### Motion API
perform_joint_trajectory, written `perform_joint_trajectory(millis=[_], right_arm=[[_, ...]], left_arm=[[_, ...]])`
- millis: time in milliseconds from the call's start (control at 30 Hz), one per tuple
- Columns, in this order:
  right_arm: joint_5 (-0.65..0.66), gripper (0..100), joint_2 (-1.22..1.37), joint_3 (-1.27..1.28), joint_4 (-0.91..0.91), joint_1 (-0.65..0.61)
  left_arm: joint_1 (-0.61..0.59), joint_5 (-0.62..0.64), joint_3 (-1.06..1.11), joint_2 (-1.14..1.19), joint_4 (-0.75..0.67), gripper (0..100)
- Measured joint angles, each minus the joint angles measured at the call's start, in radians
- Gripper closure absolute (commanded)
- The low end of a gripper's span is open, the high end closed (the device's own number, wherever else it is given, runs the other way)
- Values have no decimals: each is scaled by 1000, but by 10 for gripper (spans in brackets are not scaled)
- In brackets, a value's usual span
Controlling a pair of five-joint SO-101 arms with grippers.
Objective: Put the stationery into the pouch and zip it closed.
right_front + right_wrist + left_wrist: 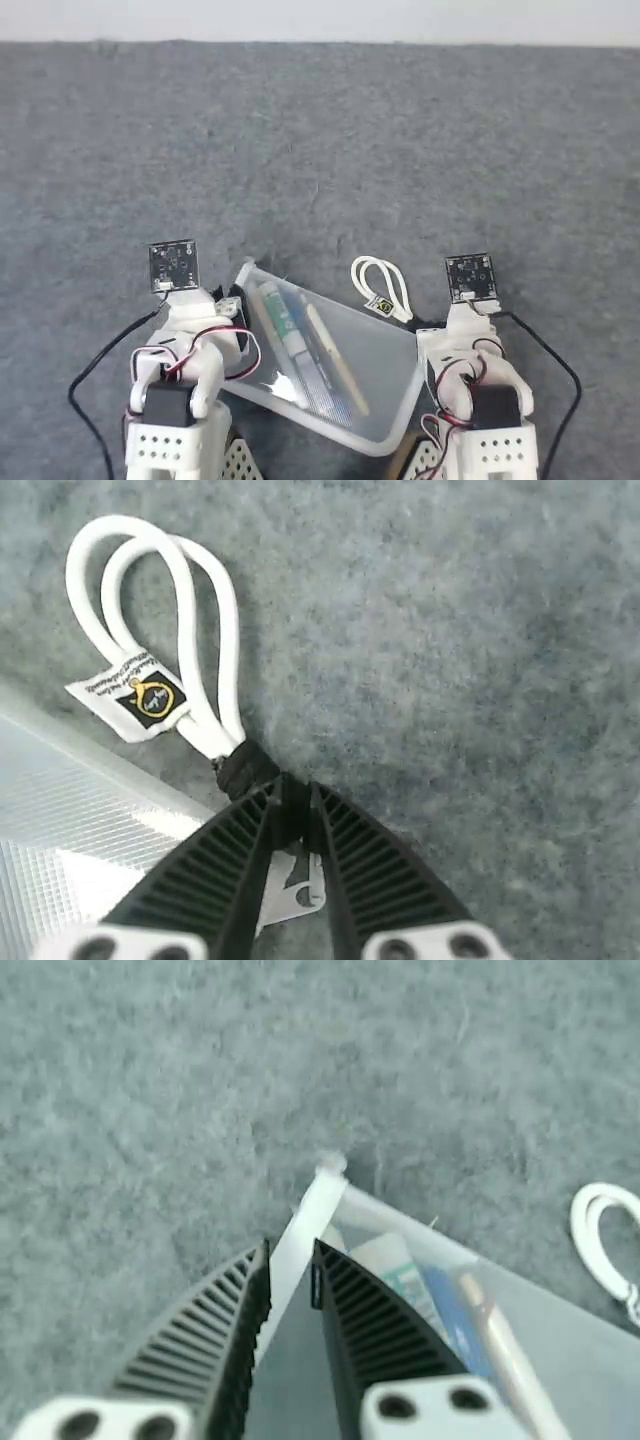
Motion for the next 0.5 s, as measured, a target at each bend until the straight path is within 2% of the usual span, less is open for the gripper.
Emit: perform_joint_trajectory(millis=[267,500], right_arm=[[92,991,-9,0,21,0],[103,991,-9,0,21,0]], left_arm=[[0,-9,0,0,58,938],[-2,-163,0,0,110,938]])
